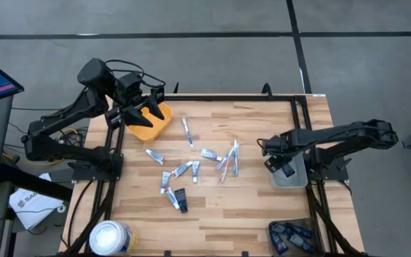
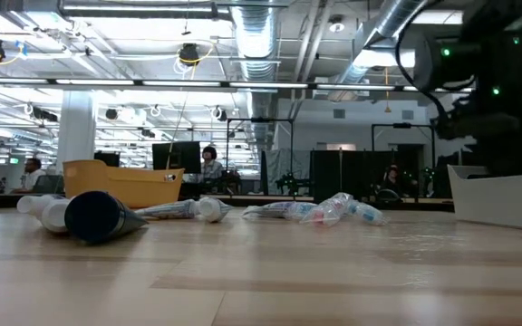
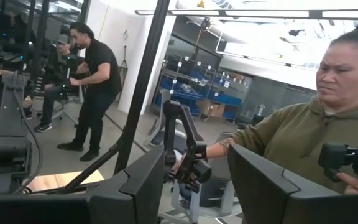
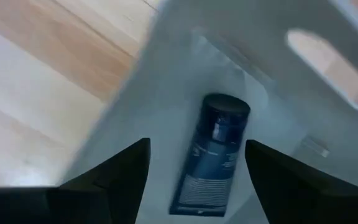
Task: Pick & Place Travel size toiletries
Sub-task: Put the blue shave cream into the black bin
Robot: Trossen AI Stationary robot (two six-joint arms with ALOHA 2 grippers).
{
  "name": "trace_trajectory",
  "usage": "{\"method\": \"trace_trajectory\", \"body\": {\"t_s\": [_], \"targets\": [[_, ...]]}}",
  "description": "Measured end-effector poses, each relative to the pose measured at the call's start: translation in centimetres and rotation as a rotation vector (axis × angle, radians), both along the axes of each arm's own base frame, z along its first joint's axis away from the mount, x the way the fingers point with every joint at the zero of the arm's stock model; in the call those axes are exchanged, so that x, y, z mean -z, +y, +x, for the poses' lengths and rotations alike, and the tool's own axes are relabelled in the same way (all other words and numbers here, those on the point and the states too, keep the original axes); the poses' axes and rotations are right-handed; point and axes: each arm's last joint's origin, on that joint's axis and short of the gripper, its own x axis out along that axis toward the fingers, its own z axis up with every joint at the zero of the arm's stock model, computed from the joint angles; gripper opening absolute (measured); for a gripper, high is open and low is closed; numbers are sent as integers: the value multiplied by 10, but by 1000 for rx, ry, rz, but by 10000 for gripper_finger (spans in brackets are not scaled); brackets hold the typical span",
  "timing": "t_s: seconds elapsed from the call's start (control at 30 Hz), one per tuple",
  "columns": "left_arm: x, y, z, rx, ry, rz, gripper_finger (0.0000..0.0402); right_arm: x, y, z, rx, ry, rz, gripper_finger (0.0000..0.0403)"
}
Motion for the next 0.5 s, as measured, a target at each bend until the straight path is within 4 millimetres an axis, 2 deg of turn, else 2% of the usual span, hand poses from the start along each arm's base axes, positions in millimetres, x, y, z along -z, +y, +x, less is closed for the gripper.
{"method": "trace_trajectory", "body": {"t_s": [0.2, 0.33, 0.5], "targets": [[0, 0, 0, -1, 1, -1, 172, 18, 1, -9, -1, 19, 2, 254], [0, 0, 0, -8, 1, -4, 172, 30, 1, -9, 2, -40, 31, 253], [0, 1, 0, -21, 0, -8, 172, 36, 0, -14, 16, -34, 50, 224]]}}
